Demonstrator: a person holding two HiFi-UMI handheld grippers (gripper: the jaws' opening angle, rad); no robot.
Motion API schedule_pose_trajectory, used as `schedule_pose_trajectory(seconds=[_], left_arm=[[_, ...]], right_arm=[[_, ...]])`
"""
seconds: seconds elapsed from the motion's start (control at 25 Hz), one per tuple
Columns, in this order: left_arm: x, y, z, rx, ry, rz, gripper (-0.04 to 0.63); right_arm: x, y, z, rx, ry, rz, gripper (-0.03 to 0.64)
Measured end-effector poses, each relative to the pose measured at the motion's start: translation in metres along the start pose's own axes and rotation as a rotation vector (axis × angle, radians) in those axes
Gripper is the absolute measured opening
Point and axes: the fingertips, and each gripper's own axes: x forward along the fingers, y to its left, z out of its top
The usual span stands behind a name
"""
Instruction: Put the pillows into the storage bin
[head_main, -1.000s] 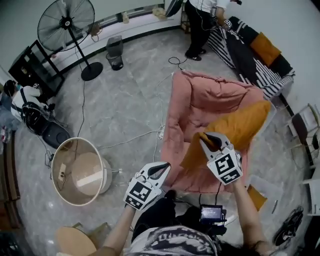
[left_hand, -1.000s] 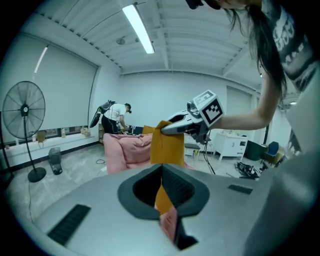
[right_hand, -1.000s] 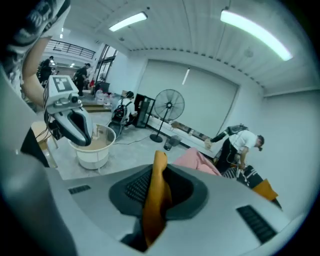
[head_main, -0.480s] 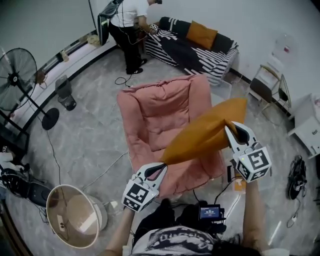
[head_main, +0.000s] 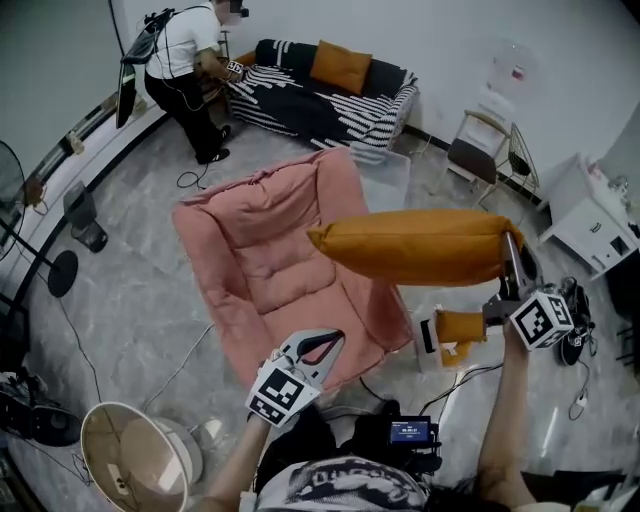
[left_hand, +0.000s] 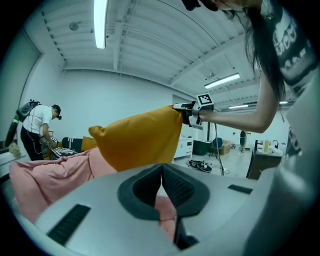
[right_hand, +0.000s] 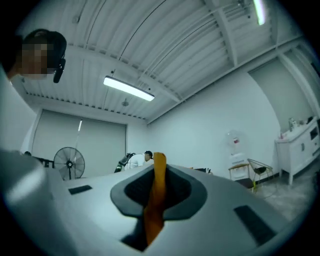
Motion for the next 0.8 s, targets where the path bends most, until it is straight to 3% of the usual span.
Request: schedule_pose_trajectory(seconds=[0.2,0.44,0.6,0.8], left_arm=[[0.04,-0.024,0.001,0.018,0.047,-0.042,0.012],[0.106,-0.049,0.0,-0.019,0.094,-0.023,0.012],[0.162,-0.086,0.007,-0.043,0.129,-0.056,0.012],[0.243,-0.143,0.009,-0.002,0.193,-0.105,0.012]], right_arm=[[-0.029,-0.098,0.01,0.056,-0.019,-0.199,0.025],[-0.08,-0.233,-0.029,0.26,0.005,-0.351,0.023],[-0.108,-0.304,-0.055,0.189,0.108,-0.374,0.023],[-0.126,-0.403,-0.078,0.048,0.275,-0.387,0.023]])
